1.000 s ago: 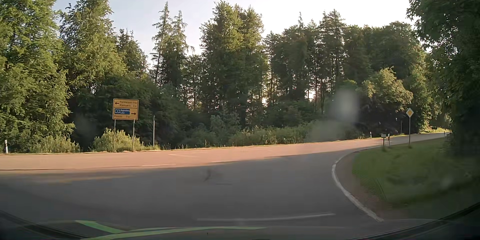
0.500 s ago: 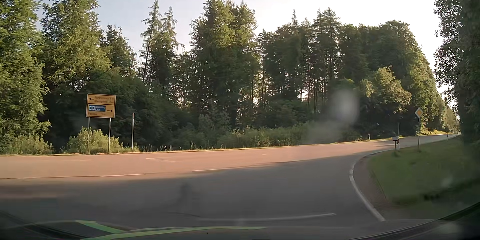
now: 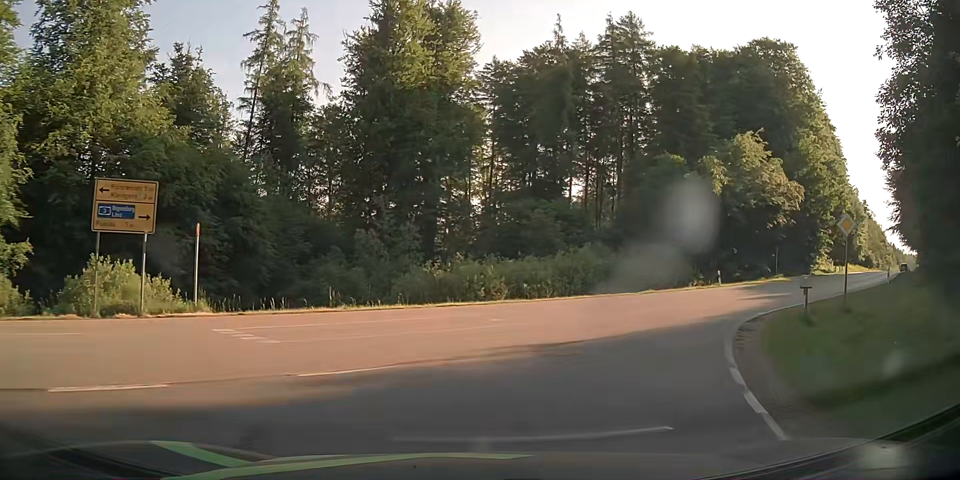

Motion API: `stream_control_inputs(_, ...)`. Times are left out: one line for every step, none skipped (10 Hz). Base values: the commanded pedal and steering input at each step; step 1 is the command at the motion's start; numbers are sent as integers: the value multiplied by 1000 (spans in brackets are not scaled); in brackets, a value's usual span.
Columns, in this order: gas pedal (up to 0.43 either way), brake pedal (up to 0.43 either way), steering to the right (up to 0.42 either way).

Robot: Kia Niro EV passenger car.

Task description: Follow the waypoints while adhering to traffic rules and regulations

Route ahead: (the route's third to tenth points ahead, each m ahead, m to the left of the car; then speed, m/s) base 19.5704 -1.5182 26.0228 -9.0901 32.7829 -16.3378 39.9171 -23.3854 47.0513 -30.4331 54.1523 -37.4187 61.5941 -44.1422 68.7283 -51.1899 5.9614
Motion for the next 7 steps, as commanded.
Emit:
stream_control_inputs(98, 0, 127)
stream_control_inputs(98, 0, 133)
stream_control_inputs(110, 0, 140)
stream_control_inputs(110, 0, 145)
stream_control_inputs(110, 0, 151)
stream_control_inputs(110, 0, 158)
stream_control_inputs(118, 0, 164)
